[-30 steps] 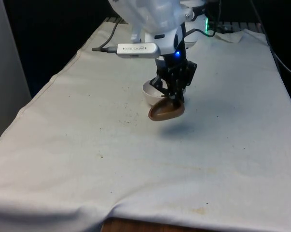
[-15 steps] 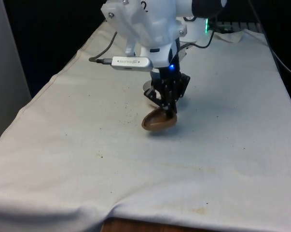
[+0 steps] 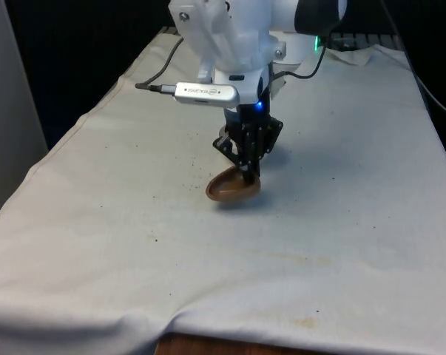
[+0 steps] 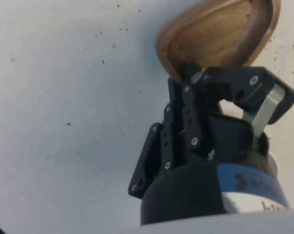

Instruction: Pour the coffee beans from the cup into the bowl.

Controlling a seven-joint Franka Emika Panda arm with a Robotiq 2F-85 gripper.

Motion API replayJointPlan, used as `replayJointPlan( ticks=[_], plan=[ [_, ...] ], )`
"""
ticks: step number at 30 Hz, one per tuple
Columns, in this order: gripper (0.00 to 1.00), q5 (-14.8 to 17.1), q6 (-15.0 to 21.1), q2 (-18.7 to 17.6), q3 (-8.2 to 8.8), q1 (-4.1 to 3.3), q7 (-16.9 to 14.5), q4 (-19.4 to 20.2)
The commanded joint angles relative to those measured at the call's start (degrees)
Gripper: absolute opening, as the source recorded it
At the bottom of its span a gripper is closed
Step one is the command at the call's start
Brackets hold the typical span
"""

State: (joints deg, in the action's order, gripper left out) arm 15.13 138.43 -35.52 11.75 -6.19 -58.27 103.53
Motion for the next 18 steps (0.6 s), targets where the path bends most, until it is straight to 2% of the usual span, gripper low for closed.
replayJointPlan(
  ticks=[1,2,3,10,11,12,16,18],
  plan=[
    [0.00,-0.9,1.7,-0.1,0.46,-0.63,0.6,0.6],
    [0.00,-0.3,0.4,-0.1,0.00,0.00,0.1,0.2],
    [0.00,-1.2,2.1,-0.1,0.40,-0.69,0.8,0.8],
    [0.00,-2.9,5.5,0.1,0.06,-0.63,1.4,2.5],
    [0.00,-2.5,4.5,-0.1,-0.40,-0.11,0.9,2.1],
    [0.00,-3.0,5.8,0.2,0.00,-0.69,1.4,2.6],
    [0.01,-2.9,7.3,0.1,-0.46,-0.57,1.3,3.4],
    [0.07,-2.9,7.8,0.1,-0.57,-0.52,1.3,3.8]
  ],
)
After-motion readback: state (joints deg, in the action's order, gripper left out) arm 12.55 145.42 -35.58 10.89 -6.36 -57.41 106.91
